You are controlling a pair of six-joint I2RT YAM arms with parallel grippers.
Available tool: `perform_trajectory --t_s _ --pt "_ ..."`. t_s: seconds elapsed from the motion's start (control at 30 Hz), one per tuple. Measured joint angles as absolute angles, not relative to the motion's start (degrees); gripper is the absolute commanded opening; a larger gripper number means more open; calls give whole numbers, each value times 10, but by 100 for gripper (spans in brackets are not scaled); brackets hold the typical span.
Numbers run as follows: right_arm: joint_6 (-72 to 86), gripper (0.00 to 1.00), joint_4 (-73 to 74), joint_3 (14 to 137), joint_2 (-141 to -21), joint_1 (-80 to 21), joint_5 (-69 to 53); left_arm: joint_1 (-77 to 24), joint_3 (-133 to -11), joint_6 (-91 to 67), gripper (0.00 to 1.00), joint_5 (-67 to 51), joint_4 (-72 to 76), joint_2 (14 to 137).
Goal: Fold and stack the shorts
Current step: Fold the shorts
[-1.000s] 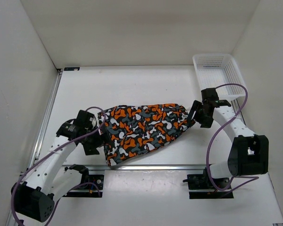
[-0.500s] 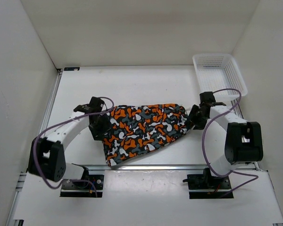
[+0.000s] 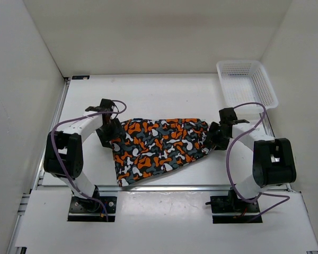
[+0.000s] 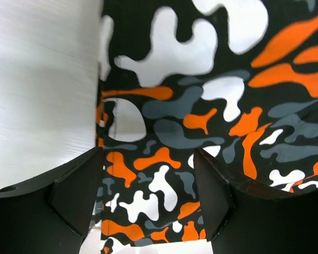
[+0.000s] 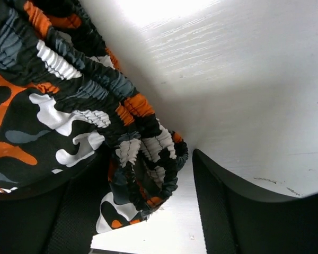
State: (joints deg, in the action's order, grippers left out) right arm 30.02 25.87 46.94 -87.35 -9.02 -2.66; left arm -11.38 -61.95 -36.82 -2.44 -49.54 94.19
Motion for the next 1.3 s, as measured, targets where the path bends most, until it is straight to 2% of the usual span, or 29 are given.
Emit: perform_trajectory --t_s 0.1,0.13,0.2,0.27,0.33,0.47,0.53,0.57,0.6,0.67,0.87,1.03,1.17,1.3 --pt "303 42 255 472 -882 -90 -27 -102 -620 -359 79 -25 -495 942" --pt "305 33 252 474 -887 -90 -26 -98 -620 -357 79 -25 -495 942" --pt "308 28 252 483 -900 -90 -25 -92 -620 -352 79 -25 -495 942" --pt "310 18 252 496 -913 -90 -23 -89 -620 -348 79 -26 -495 942" --pt "312 0 252 509 -924 -90 -23 -87 -620 -343 79 -28 -495 942" --pt "311 0 251 520 -933 -90 -16 -86 -620 -336 76 -33 -495 942" --pt "310 0 255 519 -926 -91 -6 -86 -620 -334 67 -37 -495 942" --pt "309 0 260 519 -919 -91 4 -86 -620 -331 58 -40 -495 941" --pt "308 0 265 517 -906 -91 15 -86 -620 -330 34 -42 -495 941" --pt "303 0 283 512 -866 -91 37 -88 -620 -329 10 -45 -495 938" --pt "278 0 335 516 -740 -91 106 -113 -609 -332 10 -62 -486 933" --pt "269 0 361 546 -737 -91 137 -143 -615 -341 10 -84 -465 979" --pt "265 0 373 581 -746 -98 148 -158 -666 -341 10 -108 -467 1065" --pt "263 0 382 633 -757 -134 162 -164 -707 -340 10 -112 -450 1092"
